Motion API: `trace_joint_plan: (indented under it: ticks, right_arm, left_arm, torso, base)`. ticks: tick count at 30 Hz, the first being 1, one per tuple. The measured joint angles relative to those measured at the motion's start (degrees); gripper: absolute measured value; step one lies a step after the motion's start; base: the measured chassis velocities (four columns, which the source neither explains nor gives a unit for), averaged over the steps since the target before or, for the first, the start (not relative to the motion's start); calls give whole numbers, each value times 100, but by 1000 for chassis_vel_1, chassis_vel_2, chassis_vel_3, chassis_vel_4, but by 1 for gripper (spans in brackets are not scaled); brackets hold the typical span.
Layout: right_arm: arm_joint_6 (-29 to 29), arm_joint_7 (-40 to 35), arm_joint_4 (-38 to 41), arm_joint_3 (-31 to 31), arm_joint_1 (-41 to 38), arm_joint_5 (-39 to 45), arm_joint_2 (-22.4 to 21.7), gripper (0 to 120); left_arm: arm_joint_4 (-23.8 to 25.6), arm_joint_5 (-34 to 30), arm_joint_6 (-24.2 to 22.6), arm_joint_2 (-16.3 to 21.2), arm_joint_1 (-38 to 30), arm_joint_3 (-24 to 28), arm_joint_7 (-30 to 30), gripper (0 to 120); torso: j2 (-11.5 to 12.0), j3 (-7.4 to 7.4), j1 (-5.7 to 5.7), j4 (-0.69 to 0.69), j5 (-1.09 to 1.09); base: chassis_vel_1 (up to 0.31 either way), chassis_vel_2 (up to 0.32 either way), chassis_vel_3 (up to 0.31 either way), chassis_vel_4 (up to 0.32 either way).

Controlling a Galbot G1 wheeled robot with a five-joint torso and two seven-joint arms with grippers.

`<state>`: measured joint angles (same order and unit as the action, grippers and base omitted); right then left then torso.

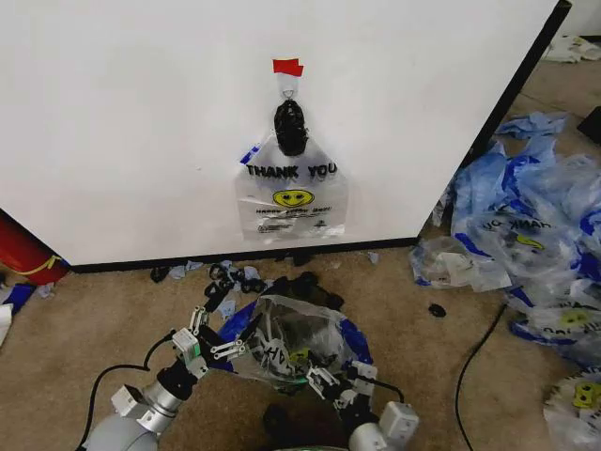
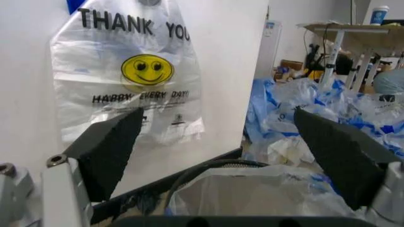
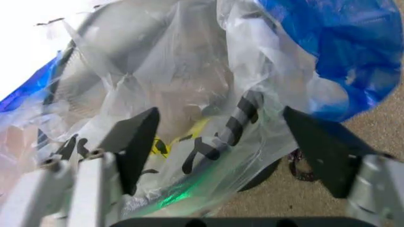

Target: Pick up the garbage bag from the wall and place it over the trash bin.

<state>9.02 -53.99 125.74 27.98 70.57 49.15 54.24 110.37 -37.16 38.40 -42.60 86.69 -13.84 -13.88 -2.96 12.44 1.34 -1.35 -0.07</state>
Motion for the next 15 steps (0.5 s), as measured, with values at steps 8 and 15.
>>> trace_joint_plan:
  ticks: [8,15]
  right_arm:
    - [-31,-57,-29,47,-25,-113,50,50]
    - [-35,-87,-151,64,-27,-263,76,40]
  left_arm:
    - [-57,30,12,-40,-18,23,-8,94]
    - [-105,85,25,-103,-19,64,-10,94]
  torso:
    - [0,0,0,-1,0]
    - [0,0,0,-1,1]
  base:
    - [0,0,0,0]
    - [0,0,0,0]
